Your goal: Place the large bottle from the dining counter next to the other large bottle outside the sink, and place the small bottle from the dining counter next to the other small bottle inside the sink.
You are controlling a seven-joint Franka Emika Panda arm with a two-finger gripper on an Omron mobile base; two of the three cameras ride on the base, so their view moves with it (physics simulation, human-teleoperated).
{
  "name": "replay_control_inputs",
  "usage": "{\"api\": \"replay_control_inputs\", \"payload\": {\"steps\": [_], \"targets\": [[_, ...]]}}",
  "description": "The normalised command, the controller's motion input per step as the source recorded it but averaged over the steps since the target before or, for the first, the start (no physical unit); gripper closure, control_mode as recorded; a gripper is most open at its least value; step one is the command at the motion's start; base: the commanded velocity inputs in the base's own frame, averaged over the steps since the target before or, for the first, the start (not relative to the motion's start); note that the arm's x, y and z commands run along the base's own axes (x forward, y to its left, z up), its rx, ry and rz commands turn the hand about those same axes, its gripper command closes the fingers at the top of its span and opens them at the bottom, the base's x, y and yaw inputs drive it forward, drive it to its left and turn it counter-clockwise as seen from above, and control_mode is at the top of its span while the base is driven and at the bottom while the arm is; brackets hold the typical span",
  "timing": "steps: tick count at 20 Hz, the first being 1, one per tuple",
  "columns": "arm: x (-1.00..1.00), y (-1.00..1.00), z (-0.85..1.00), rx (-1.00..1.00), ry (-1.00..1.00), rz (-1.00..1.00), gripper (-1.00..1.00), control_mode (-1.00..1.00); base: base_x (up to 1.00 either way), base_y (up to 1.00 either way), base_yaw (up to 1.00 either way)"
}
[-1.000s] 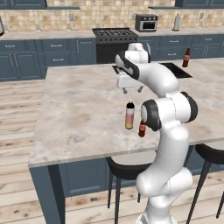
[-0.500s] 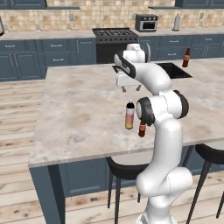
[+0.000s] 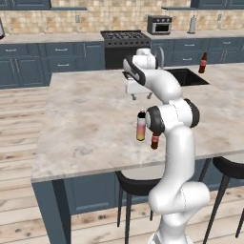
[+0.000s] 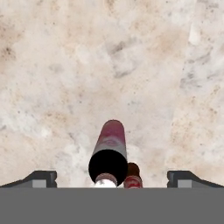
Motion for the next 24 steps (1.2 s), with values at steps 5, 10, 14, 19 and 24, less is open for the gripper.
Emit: {"api": "replay_control_inputs", "payload": {"steps": [5,10,14,19,24], "targets": [[-0.26,0.0,-0.06,0.0,-0.01,0.0,-1.0,-1.0,0.0,0.0,0.0],[-0.21,0.0,-0.36,0.0,0.0,0.0,-1.0,-1.0,0.0,0.0,0.0],[-0.25,0.0,-0.3,0.0,0.0,0.0,-1.0,-1.0,0.0,0.0,0.0],[-0.32,0.0,-0.01,0.0,0.0,0.0,-1.0,-1.0,0.0,0.0,0.0],[-0.1,0.0,-0.05,0.0,-0.04,0.0,-1.0,-1.0,0.0,0.0,0.0]]}}
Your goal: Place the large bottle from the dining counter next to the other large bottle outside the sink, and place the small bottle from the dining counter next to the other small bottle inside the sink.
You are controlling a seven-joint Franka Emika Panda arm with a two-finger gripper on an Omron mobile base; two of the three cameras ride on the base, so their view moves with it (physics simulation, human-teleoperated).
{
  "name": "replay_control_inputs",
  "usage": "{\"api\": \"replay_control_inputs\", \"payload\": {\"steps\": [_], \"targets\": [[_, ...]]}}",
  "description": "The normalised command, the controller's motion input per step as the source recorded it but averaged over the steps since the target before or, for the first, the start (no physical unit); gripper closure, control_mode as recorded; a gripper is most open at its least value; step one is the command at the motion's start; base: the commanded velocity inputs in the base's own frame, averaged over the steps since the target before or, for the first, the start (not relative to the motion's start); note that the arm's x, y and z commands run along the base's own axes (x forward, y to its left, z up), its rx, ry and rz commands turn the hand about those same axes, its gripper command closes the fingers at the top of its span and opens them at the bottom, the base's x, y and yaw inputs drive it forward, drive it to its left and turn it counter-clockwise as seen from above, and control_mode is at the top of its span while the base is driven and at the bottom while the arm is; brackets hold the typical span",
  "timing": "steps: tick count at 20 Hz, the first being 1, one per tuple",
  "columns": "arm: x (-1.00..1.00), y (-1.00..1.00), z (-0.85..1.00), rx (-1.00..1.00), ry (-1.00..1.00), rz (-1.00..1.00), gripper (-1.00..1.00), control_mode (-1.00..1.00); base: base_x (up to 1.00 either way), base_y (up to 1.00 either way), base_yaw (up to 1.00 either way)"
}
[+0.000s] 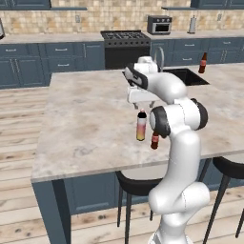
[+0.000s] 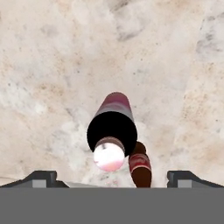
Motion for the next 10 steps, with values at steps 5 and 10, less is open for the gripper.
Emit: {"api": "replay_control_inputs", "payload": {"steps": [5,10], "targets": [[0.12,0.01,-0.02,0.0,-0.17,0.0,-1.0,-1.0,0.0,0.0,0.0],[0.05,0.03,0.0,0.0,-0.1,0.0,-1.0,-1.0,0.0,0.0,0.0]]}}
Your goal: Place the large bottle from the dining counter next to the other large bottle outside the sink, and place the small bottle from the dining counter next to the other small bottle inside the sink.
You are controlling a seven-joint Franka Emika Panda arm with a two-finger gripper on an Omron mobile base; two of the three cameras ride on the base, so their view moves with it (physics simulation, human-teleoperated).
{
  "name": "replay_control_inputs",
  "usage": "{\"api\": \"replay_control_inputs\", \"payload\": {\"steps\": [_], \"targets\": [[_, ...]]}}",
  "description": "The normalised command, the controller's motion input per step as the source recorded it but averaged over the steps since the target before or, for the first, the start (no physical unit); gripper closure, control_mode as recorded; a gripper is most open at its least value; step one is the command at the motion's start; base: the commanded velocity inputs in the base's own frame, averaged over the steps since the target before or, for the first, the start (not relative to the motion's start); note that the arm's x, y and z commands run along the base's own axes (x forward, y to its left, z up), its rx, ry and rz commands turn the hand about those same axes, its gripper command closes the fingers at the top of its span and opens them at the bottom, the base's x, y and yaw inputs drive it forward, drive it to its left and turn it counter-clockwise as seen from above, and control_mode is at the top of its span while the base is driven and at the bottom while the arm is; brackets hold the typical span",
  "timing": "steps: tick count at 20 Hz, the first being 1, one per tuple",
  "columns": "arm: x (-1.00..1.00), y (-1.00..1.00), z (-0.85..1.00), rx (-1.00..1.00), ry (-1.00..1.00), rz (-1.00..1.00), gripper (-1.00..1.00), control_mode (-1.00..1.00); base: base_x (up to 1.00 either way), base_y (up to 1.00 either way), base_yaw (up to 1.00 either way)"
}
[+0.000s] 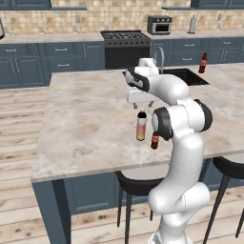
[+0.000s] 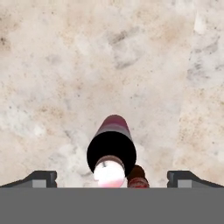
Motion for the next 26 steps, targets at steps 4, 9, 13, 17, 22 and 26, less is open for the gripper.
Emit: {"api": "replay_control_inputs", "payload": {"steps": [4,9,13,17,22,26], "targets": [[-0.09,0.0,0.0,0.0,0.04,0.0,-1.0,-1.0,0.0,0.0,0.0],[-0.01,0.0,-0.04,0.0,0.13,0.0,-1.0,-1.0,0.0,0.0,0.0],[0.03,0.03,-0.11,0.0,0.01,-0.01,-1.0,-1.0,0.0,0.0,0.0],[0.06,0.04,-0.01,0.0,0.0,-0.01,-1.0,-1.0,0.0,0.0,0.0],[0.0,0.02,-0.07,0.0,0.0,-0.01,-1.0,-1.0,0.0,0.0,0.0],[0.04,0.0,-0.13,0.0,0.0,-0.02,-1.0,-1.0,0.0,0.0,0.0]]}}
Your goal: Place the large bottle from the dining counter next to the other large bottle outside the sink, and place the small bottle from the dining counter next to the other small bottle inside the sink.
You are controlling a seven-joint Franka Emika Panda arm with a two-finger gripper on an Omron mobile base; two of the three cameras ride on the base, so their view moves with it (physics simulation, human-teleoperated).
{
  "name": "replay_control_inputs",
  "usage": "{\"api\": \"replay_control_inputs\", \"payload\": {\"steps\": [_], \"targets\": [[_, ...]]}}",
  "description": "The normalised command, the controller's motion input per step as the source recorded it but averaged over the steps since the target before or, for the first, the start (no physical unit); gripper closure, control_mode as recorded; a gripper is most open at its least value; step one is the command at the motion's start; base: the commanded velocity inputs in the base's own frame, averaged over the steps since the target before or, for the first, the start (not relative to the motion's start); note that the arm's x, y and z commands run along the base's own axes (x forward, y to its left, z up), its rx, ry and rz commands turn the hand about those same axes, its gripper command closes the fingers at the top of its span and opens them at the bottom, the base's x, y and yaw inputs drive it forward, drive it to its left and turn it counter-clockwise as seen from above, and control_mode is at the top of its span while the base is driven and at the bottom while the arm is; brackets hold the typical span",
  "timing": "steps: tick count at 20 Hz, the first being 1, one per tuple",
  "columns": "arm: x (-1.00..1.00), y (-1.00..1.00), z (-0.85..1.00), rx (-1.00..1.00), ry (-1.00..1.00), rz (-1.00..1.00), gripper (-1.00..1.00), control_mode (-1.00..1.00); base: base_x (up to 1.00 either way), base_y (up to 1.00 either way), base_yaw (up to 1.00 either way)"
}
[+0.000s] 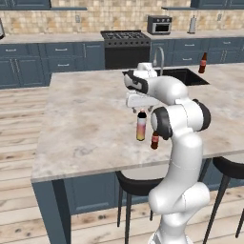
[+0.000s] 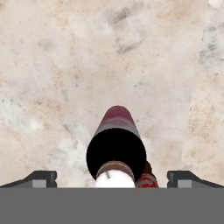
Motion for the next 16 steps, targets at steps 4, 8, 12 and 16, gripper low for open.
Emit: {"api": "replay_control_inputs", "payload": {"steps": [4,8,12,16], "targets": [[0.16,0.0,-0.12,0.0,0.0,-0.02,-1.0,-1.0,0.0,0.0,0.0],[0.0,0.0,0.0,0.0,0.0,-0.01,-1.0,-1.0,0.0,0.0,0.0],[0.0,0.0,-0.01,0.0,0.0,-0.01,-1.0,-1.0,0.0,0.0,0.0],[0.0,0.0,0.0,0.0,0.0,0.0,-1.0,-1.0,0.0,0.0,0.0]]}}
